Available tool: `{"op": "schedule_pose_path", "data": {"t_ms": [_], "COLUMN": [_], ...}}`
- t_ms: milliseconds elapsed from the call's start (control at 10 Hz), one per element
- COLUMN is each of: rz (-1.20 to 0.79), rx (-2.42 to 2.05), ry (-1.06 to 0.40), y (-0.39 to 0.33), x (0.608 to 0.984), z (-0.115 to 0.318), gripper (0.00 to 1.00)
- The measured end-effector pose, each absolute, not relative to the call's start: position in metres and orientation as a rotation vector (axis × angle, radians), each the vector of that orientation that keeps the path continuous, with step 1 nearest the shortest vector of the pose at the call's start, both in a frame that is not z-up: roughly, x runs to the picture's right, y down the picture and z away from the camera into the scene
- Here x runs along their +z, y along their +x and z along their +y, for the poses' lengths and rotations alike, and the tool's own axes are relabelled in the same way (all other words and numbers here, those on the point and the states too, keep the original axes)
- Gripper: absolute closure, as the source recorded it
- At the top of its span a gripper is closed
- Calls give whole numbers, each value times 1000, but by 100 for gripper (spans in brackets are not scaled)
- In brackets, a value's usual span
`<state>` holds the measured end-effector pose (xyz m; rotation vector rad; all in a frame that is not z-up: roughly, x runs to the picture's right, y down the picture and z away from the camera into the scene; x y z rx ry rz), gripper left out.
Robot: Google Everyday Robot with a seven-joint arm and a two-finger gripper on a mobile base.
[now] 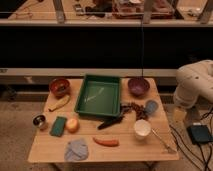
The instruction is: Place fork in table surface
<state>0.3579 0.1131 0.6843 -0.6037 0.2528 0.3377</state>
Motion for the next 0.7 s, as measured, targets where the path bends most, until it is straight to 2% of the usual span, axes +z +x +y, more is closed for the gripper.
{"op": "schedule_pose_path", "data": {"t_ms": [400, 700], "rz": [232, 153], "rx": [350, 352], "ry": [-638, -616], "y": [373, 365], "x": [661, 655], "z": [170, 192], "gripper": [20, 20]}}
